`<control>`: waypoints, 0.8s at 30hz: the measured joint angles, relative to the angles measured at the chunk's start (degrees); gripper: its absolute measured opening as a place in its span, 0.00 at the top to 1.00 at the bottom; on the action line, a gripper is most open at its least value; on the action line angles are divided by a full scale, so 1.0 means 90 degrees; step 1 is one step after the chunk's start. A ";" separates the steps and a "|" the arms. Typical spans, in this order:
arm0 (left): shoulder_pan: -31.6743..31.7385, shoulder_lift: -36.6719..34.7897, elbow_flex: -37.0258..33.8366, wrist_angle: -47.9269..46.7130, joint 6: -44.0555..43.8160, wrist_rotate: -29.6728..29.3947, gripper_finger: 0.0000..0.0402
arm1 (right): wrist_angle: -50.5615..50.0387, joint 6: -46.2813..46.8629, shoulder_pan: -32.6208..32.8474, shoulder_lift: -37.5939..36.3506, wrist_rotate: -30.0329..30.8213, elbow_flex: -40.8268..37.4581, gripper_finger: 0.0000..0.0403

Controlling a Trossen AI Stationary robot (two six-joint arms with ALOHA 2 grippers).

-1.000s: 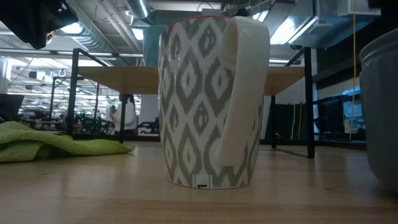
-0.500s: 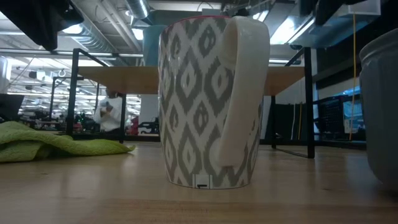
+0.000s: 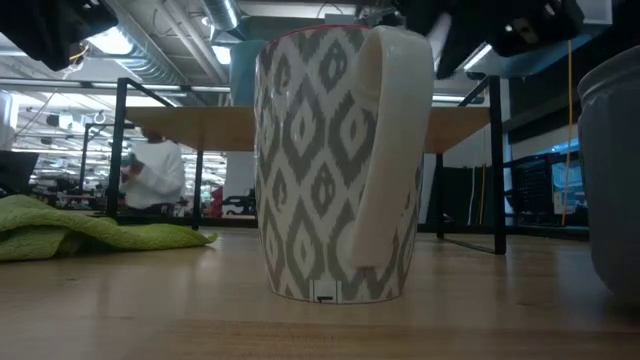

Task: Stack small to large cups/mugs on shelf
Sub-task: Put the gray patterned mug on the shelf

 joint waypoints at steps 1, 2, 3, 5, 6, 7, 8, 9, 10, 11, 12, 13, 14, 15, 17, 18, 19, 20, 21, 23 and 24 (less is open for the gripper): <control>-0.0004 0.0000 0.0000 0.0000 0.0004 -0.0003 0.85 | 0.0177 0.0033 0.0000 0.0037 -0.0002 0.0002 0.70; -0.0004 0.0000 0.0000 -0.0002 0.0004 -0.0006 0.85 | 0.0293 0.0069 -0.0002 0.0084 -0.0002 0.0005 0.70; -0.0001 0.0000 0.0000 -0.0002 0.0006 -0.0012 0.85 | 0.0305 0.0129 -0.0002 0.0129 -0.0002 0.0005 0.70; -0.0001 0.0000 0.0000 -0.0005 0.0009 -0.0028 0.85 | 0.0264 0.0222 -0.0002 0.0226 -0.0002 0.0005 0.70; -0.0001 0.0000 0.0000 -0.0010 0.0011 -0.0037 0.85 | 0.0264 0.0225 -0.0002 0.0270 -0.0002 0.0005 0.70; -0.0001 0.0000 0.0002 -0.0026 0.0025 -0.0040 0.85 | 0.0250 0.0225 -0.0002 0.0302 -0.0002 0.0005 0.70; -0.0001 0.0000 0.0002 -0.0047 0.0035 -0.0040 0.85 | 0.0218 0.0222 -0.0002 0.0336 -0.0002 0.0005 0.70; -0.0001 0.0000 0.0002 -0.0066 0.0035 -0.0040 0.85 | 0.0206 0.0220 -0.0002 0.0381 -0.0002 0.0005 0.70; -0.0001 0.0000 0.0002 -0.0066 0.0035 -0.0040 0.85 | 0.0204 0.0220 -0.0002 0.0412 -0.0002 0.0004 0.70; -0.0001 0.0000 0.0002 -0.0063 0.0035 -0.0040 0.85 | 0.0197 0.0217 -0.0002 0.0425 -0.0002 0.0000 0.70; -0.0001 0.0000 0.0002 -0.0066 0.0036 -0.0040 0.85 | 0.0193 0.0216 -0.0002 0.0433 0.0000 0.0000 0.70; -0.0001 0.0000 0.0002 -0.0063 0.0037 -0.0040 0.85 | 0.0187 0.0215 -0.0002 0.0432 0.0009 0.0000 0.70; -0.0001 0.0000 0.0002 -0.0063 0.0038 -0.0040 0.85 | 0.0152 0.0215 -0.0002 0.0434 0.0027 0.0000 0.70; -0.0001 0.0000 0.0002 -0.0063 0.0038 -0.0040 0.85 | 0.0116 0.0217 -0.0002 0.0439 0.0029 0.0000 0.70; -0.0001 0.0000 0.0002 -0.0063 0.0038 -0.0040 0.85 | 0.0108 0.0217 -0.0002 0.0489 0.0034 0.0004 0.70; -0.0001 0.0000 0.0002 -0.0059 0.0038 -0.0037 0.85 | 0.0118 0.0218 -0.0002 0.0515 0.0032 0.0005 0.70; -0.0001 0.0000 0.0002 -0.0060 0.0038 -0.0040 0.85 | 0.0114 0.0217 -0.0002 0.0547 0.0030 0.0002 0.70; -0.0001 0.0000 0.0002 -0.0065 0.0040 -0.0041 0.85 | 0.0144 0.0217 -0.0002 0.0596 0.0020 0.0002 0.70; -0.0001 0.0000 0.0002 -0.0071 0.0039 -0.0042 0.85 | 0.0221 0.0217 -0.0002 0.0627 -0.0013 0.0002 0.70; 0.0000 0.0000 0.0002 -0.0096 0.0040 -0.0044 0.85 | 0.0297 0.0217 -0.0002 0.0679 -0.0041 -0.0002 0.70; -0.0001 0.0000 0.0002 -0.0106 0.0040 -0.0044 0.85 | 0.0394 0.0217 -0.0002 0.0695 -0.0044 -0.0002 0.70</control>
